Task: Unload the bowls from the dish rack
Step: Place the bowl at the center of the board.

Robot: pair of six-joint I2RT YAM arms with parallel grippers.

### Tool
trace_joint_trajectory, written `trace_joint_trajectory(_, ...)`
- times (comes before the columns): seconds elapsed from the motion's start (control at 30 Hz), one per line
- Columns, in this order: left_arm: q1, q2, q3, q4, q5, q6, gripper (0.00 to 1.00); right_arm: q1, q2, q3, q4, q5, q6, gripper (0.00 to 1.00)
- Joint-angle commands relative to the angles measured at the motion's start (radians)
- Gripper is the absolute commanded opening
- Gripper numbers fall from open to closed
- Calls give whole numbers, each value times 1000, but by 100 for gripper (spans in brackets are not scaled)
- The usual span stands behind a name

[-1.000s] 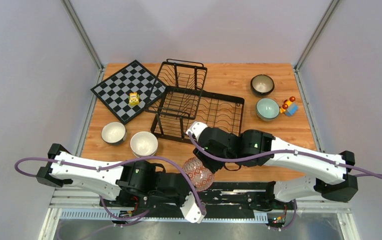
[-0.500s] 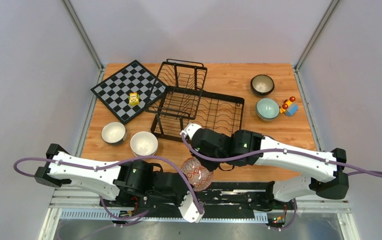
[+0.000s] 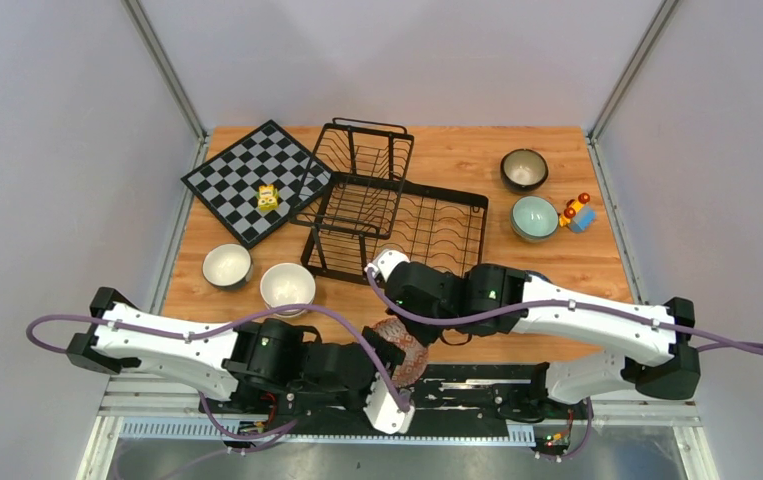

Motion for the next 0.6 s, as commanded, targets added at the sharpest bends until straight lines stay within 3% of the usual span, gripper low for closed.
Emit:
trace_joint_trajectory(0.0, -2, -38, 18, 81, -102, -85, 98, 18, -62, -8, -13, 38, 38, 0)
trace_joint_trajectory(0.17, -2, -128, -13, 148, -190, -149, 100, 11, -131, -19, -83, 148, 42, 0)
trace_joint_trajectory(0.3, -2, -237, -62, 208, -316, -217, 100, -67, -230, -77, -143, 185, 50, 0)
trace_joint_trajectory(0.57, 0, -345, -124, 255, -566, -425, 100, -425, -530, -262, -163, 215, 108, 0)
